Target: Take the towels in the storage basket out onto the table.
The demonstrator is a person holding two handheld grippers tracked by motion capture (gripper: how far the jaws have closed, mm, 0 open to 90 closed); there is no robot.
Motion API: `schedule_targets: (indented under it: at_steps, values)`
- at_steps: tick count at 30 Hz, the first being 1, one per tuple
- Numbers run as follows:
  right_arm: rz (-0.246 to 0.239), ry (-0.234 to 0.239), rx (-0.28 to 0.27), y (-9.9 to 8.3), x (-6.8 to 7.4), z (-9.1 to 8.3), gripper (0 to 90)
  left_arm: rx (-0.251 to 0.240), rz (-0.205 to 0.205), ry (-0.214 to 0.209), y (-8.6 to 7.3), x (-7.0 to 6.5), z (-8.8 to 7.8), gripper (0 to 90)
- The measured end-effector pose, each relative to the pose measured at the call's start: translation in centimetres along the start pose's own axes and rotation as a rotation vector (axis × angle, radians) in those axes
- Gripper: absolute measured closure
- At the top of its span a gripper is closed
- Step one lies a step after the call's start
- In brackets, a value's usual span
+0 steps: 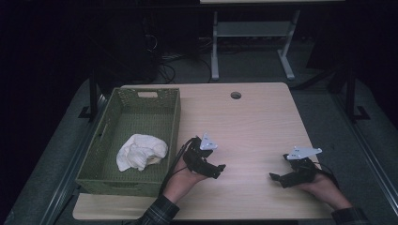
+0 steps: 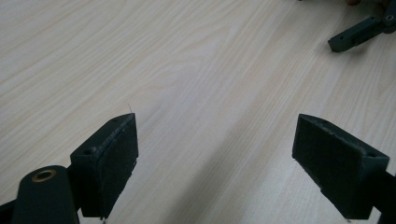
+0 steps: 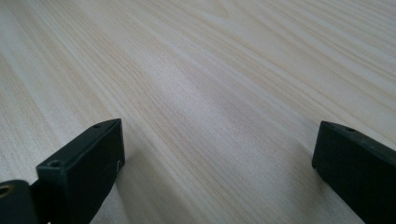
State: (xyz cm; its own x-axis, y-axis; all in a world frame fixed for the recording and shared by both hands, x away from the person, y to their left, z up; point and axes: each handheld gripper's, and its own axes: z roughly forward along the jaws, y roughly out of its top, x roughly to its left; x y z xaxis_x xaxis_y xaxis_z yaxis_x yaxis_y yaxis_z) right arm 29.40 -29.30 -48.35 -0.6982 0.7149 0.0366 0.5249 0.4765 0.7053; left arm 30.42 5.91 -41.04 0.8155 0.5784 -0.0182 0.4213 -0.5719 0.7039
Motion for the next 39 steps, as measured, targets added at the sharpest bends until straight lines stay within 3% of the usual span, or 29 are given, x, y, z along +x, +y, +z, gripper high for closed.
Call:
schedule_targets:
  at_steps: [16,27,39]
  values:
    - [-0.003,0.0,0.001,0.0,0.0,0.0,1.8,-0.014,0.017,-0.036,1.9,0.4,-1.4,13.5]
    - [-0.004,0.0,0.001,0.0,0.0,0.0,1.8,-0.025,0.026,-0.077,3.1,1.6,-2.6,13.6]
    - [-0.004,0.0,0.0,0.0,0.0,0.0,1.8,-0.018,0.018,-0.062,3.3,3.1,-4.2,13.6]
